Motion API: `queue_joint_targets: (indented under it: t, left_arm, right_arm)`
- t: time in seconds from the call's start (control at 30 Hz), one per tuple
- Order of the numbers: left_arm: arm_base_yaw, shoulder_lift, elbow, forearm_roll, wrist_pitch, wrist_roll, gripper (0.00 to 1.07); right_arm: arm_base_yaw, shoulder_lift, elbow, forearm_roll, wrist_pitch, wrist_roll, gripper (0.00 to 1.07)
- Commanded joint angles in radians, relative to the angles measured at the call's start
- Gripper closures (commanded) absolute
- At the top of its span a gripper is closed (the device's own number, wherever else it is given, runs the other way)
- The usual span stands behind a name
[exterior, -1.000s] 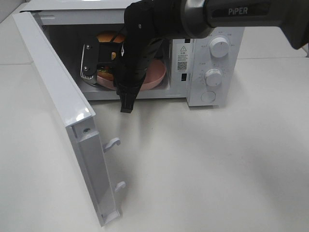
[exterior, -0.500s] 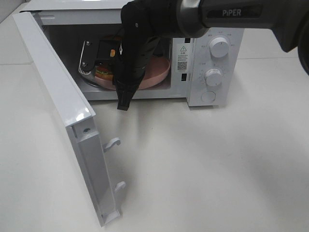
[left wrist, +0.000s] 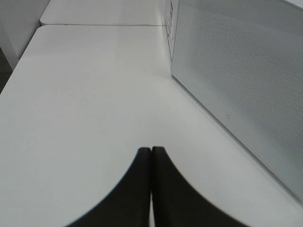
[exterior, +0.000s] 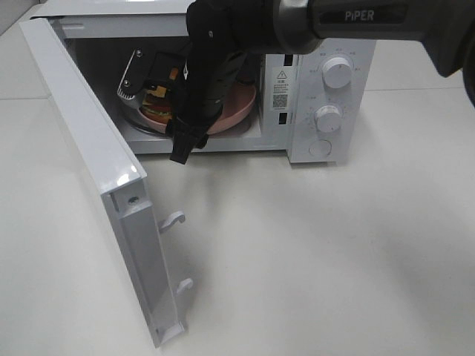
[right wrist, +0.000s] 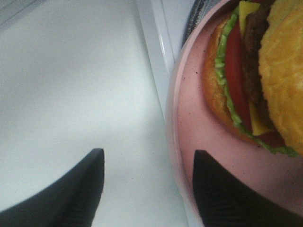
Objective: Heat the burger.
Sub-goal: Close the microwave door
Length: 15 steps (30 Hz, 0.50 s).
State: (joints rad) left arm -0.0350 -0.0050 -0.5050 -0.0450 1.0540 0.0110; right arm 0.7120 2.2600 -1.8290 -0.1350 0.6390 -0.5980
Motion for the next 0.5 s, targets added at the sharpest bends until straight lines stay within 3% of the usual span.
queue_joint_targets:
  t: [0.03,0.5]
  left_arm:
    - [0.001,-0.02,0.001,-0.003,-0.014,0.001,1.06]
    - [0.001,-0.02,0.001,-0.003,-0.014,0.001,1.06]
  right_arm:
    - [-0.004,-0.031,-0.007,-0.004,0.011,0.049,0.49]
    - [-0.003,-0.061,-0.007,-0.004,0.129,0.346,0.47]
